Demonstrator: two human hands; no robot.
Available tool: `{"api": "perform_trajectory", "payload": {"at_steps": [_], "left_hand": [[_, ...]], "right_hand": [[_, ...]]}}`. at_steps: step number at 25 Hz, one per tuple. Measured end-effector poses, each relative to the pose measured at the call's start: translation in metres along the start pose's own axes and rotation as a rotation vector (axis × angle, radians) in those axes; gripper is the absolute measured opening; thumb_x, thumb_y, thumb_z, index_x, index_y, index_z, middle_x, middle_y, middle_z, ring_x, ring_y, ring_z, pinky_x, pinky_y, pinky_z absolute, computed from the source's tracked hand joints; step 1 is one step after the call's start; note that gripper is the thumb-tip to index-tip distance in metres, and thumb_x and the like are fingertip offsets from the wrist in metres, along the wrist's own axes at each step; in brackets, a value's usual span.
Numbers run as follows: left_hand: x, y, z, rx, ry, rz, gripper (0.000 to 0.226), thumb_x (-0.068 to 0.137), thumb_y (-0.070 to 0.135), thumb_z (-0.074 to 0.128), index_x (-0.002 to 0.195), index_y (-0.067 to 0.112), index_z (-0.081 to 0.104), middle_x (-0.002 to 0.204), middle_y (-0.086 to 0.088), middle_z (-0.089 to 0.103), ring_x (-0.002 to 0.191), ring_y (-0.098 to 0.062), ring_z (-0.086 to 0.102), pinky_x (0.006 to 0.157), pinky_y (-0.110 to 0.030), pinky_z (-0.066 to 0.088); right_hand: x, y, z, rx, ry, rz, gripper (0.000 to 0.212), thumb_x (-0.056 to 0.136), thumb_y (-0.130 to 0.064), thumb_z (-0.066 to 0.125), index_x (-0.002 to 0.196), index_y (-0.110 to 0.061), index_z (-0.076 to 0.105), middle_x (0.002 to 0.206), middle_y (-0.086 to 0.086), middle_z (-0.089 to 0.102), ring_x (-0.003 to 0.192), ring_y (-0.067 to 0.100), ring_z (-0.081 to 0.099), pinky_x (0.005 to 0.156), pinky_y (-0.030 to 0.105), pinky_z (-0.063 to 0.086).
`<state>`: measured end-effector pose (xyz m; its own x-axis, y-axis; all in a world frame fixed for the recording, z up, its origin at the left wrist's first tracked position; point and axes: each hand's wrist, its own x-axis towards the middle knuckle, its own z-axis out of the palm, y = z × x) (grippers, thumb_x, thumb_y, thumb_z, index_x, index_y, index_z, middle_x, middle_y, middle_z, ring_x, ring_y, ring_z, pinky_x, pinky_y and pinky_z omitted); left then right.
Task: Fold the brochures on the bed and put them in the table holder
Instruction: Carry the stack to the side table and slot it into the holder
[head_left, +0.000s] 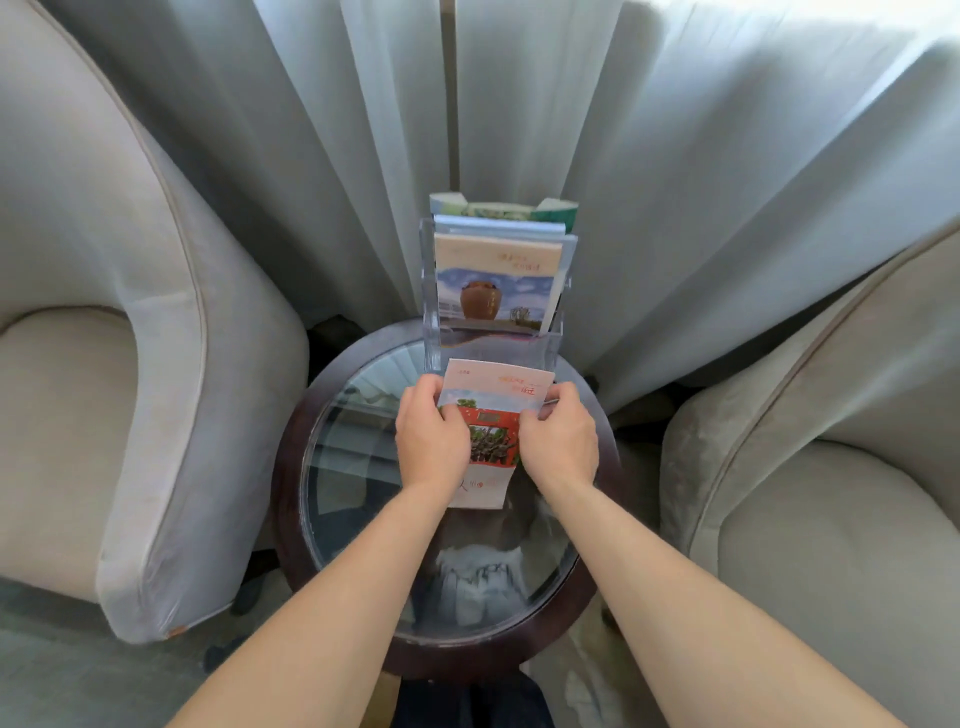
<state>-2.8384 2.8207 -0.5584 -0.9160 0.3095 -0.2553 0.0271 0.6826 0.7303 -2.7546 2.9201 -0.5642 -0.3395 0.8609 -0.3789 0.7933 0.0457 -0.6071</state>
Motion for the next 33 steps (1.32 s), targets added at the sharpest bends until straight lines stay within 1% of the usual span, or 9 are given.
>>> {"api": "perform_trajectory", "payload": {"at_steps": [3, 5, 8, 12, 14, 17, 28, 31, 33], "left_hand": [[0.016, 0.044, -0.024, -0.046, 0.043, 0.079, 0.012, 0.098, 0.018, 0.051, 0.089, 0.025, 0.053, 0.094, 0.008, 0.058, 0.088, -0.009, 0.056, 0.073, -0.025, 0.048], [0.027, 0.071, -0.041, -0.06, 0.08, 0.132, 0.012, 0.098, 0.019, 0.053, 0.088, 0.024, 0.055, 0.091, 0.009, 0.058, 0.086, -0.009, 0.056, 0.072, -0.026, 0.047], [0.039, 0.109, -0.066, -0.08, 0.121, 0.199, 0.012, 0.097, 0.017, 0.053, 0.087, 0.022, 0.056, 0.091, 0.007, 0.06, 0.086, -0.013, 0.057, 0.07, -0.029, 0.049], [0.055, 0.142, -0.083, -0.071, 0.119, 0.233, 0.007, 0.096, 0.017, 0.054, 0.095, 0.022, 0.059, 0.097, 0.005, 0.065, 0.094, -0.019, 0.059, 0.078, -0.037, 0.055], [0.058, 0.142, -0.081, -0.071, 0.093, 0.22, 0.008, 0.096, 0.017, 0.054, 0.097, 0.022, 0.06, 0.099, 0.005, 0.065, 0.095, -0.019, 0.06, 0.079, -0.039, 0.056], [0.06, 0.127, -0.068, -0.069, 0.062, 0.197, 0.008, 0.095, 0.016, 0.054, 0.095, 0.021, 0.06, 0.097, 0.004, 0.065, 0.094, -0.02, 0.06, 0.078, -0.038, 0.054], [0.07, 0.07, -0.03, -0.03, -0.016, 0.063, 0.006, 0.095, 0.027, 0.056, 0.091, 0.028, 0.06, 0.096, 0.009, 0.067, 0.092, -0.015, 0.062, 0.079, -0.04, 0.056], [0.072, 0.063, -0.027, -0.036, -0.021, 0.028, 0.004, 0.094, 0.027, 0.057, 0.093, 0.03, 0.058, 0.093, 0.012, 0.065, 0.09, -0.013, 0.062, 0.08, -0.039, 0.057], [0.071, 0.059, -0.025, -0.077, -0.036, 0.003, 0.011, 0.093, 0.023, 0.058, 0.1, 0.031, 0.059, 0.094, 0.014, 0.064, 0.092, -0.011, 0.063, 0.082, -0.037, 0.057]], "right_hand": [[0.009, -0.042, -0.033, 0.012, 0.088, -0.097, 0.005, 0.093, -0.024, 0.055, 0.092, -0.025, 0.05, 0.09, -0.007, 0.058, 0.081, 0.019, 0.051, 0.071, 0.031, 0.036], [0.014, -0.07, -0.054, 0.034, 0.106, -0.132, 0.003, 0.094, -0.024, 0.052, 0.092, -0.026, 0.051, 0.091, -0.008, 0.058, 0.081, 0.019, 0.05, 0.071, 0.031, 0.036], [0.018, -0.11, -0.082, 0.082, 0.138, -0.179, 0.006, 0.096, -0.025, 0.049, 0.092, -0.027, 0.053, 0.094, -0.007, 0.064, 0.079, 0.018, 0.053, 0.062, 0.028, 0.035], [0.023, -0.142, -0.105, 0.083, 0.187, -0.233, 0.007, 0.097, -0.024, 0.048, 0.095, -0.029, 0.053, 0.094, -0.008, 0.063, 0.08, 0.017, 0.053, 0.059, 0.025, 0.034], [0.025, -0.143, -0.106, 0.064, 0.197, -0.234, 0.007, 0.097, -0.024, 0.049, 0.095, -0.029, 0.053, 0.094, -0.009, 0.062, 0.079, 0.016, 0.053, 0.059, 0.024, 0.033], [0.031, -0.128, -0.095, 0.04, 0.193, -0.201, 0.007, 0.096, -0.024, 0.049, 0.093, -0.029, 0.053, 0.095, -0.009, 0.064, 0.081, 0.017, 0.053, 0.068, 0.028, 0.036], [0.041, -0.078, -0.051, -0.025, 0.133, -0.101, 0.006, 0.097, -0.026, 0.052, 0.096, -0.028, 0.057, 0.101, -0.007, 0.068, 0.084, 0.016, 0.056, 0.069, 0.027, 0.039], [0.044, -0.075, -0.044, -0.033, 0.124, -0.1, 0.005, 0.097, -0.027, 0.053, 0.098, -0.028, 0.058, 0.103, -0.007, 0.068, 0.087, 0.016, 0.058, 0.073, 0.03, 0.047], [0.044, -0.073, -0.042, -0.024, 0.119, -0.092, 0.006, 0.097, -0.028, 0.054, 0.102, -0.028, 0.058, 0.107, -0.007, 0.067, 0.092, 0.014, 0.06, 0.078, 0.031, 0.051]]}}
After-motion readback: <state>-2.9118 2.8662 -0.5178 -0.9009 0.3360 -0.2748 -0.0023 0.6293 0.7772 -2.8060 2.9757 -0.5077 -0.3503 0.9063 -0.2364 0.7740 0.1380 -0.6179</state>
